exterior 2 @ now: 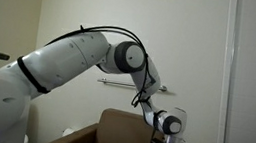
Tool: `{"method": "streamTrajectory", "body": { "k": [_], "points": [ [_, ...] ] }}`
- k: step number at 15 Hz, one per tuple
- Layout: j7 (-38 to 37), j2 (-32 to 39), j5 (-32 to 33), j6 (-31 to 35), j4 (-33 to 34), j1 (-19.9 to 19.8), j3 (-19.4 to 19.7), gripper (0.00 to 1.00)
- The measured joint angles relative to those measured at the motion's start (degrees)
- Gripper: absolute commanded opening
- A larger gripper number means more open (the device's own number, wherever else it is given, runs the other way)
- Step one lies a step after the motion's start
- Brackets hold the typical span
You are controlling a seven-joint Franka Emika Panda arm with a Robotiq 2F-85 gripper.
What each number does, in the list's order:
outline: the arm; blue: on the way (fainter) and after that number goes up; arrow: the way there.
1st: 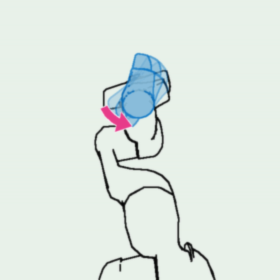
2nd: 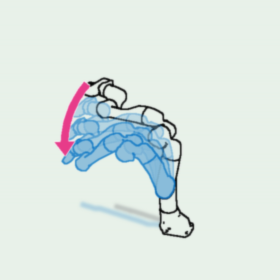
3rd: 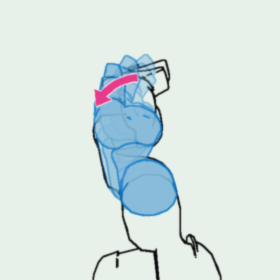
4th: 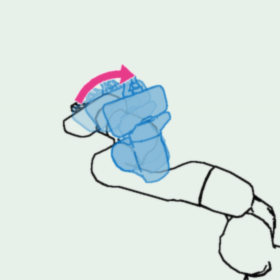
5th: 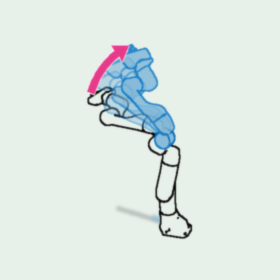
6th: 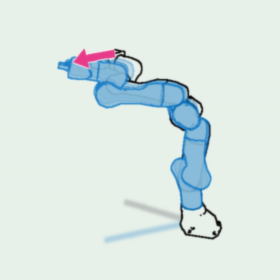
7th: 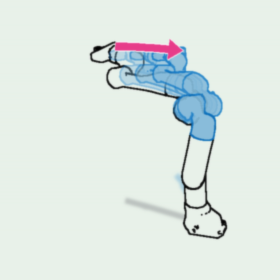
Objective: Dust the armrest with the towel
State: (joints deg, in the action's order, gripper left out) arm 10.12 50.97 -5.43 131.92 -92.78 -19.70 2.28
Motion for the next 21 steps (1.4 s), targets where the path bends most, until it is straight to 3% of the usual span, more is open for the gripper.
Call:
{"method": "streamTrajectory", "body": {
  "k": [5,12,15,18,21],
  "points": [
    [-0.17,-6.18,0.51,4.77,-12.28,2.91,1.40,0.06],
    [-14.61,-14.80,0.54,9.43,-32.26,9.54,9.03,0.06],
    [-18.27,-18.30,0.54,10.11,-41.81,10.18,11.49,0.06],
    [-18.50,-21.62,0.59,15.30,-52.03,10.01,14.08,0.06],
    [-18.37,-23.04,1.58,18.68,-54.31,9.64,15.30,0.06]
  ]
}}
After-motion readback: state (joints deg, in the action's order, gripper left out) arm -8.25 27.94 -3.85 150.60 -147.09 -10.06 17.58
